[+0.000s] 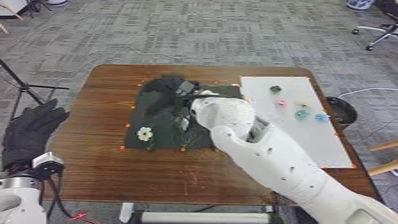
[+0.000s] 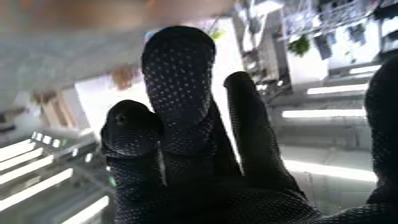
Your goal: Arrange flowers
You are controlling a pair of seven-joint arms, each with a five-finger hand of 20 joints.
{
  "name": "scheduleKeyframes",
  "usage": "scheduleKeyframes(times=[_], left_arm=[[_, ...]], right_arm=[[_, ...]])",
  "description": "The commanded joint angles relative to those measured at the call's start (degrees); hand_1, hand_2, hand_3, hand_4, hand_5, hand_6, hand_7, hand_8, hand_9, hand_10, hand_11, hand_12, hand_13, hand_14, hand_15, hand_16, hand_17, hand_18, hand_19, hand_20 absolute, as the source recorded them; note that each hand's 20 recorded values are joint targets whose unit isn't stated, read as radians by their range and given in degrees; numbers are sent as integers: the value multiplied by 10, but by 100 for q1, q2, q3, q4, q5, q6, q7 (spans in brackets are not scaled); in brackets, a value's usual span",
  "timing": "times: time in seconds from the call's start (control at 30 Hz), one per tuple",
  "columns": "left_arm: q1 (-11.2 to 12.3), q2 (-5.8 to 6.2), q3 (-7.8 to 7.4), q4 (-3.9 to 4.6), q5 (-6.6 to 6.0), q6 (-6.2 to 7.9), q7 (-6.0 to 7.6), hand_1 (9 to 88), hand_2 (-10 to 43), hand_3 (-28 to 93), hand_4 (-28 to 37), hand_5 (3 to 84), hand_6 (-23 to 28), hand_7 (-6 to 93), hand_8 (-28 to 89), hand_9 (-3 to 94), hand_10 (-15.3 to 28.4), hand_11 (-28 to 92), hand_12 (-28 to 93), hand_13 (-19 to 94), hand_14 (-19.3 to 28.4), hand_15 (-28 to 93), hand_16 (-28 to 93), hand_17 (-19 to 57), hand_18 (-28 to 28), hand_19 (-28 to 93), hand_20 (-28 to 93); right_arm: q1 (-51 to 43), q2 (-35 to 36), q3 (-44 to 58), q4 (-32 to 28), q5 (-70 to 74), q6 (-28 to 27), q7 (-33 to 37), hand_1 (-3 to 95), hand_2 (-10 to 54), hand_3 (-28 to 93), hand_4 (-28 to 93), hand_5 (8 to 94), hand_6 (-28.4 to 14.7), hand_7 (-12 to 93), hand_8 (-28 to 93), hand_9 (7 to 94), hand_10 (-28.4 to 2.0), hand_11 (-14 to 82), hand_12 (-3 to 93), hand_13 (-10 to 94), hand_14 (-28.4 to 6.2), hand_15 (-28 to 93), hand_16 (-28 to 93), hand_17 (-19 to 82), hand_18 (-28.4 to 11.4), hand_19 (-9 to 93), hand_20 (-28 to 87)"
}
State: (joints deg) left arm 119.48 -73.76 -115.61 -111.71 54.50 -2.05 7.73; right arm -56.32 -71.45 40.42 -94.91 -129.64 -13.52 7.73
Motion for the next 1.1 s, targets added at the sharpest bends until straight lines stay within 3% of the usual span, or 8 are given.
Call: scheduleKeyframes(times=[0.03, 0.17, 0.4, 1.1], left_arm=[[47, 17, 7, -3, -46, 27, 17, 182, 256, 694, -283, 494, 36, 158, -66, 486, 153, 250, 156, 388, 188, 231, 15, 60, 122, 126, 172], [15, -48, -26, -3, 3, -26, -22, 182, 256, 693, -283, 496, 36, 157, -65, 487, 153, 250, 156, 388, 188, 230, 16, 60, 122, 126, 172], [-9, -95, -51, -3, 40, -66, -50, 182, 255, 691, -283, 498, 36, 158, -65, 489, 154, 250, 156, 390, 188, 232, 16, 60, 122, 127, 173], [-38, -152, -81, -3, 83, -114, -84, 179, 253, 689, -283, 500, 36, 158, -65, 495, 156, 253, 158, 391, 189, 235, 16, 59, 123, 130, 173]], right_arm=[[-143, 1377, 928, -642, 141, 500, 341, 220, -95, 608, -106, 462, -30, 41, -50, 543, -170, 71, 138, 833, -76, 509, 281, 460, -222, 875, 501], [-647, 1864, 1470, -877, 212, 645, 516, 301, -95, 629, -108, 487, -27, 59, -54, 569, -162, 77, 146, 833, -69, 532, 281, 465, -214, 887, 505], [-1587, 2195, 2502, -899, -58, 639, 720, 316, -95, 640, -116, 509, -25, 71, -58, 586, -157, 80, 152, 832, -63, 543, 282, 467, -211, 894, 507], [-2905, 2085, 3900, -263, -789, 180, 932, 370, -95, 657, -127, 529, -10, 94, -68, 594, -148, 81, 157, 832, -57, 555, 283, 469, -205, 897, 508]])
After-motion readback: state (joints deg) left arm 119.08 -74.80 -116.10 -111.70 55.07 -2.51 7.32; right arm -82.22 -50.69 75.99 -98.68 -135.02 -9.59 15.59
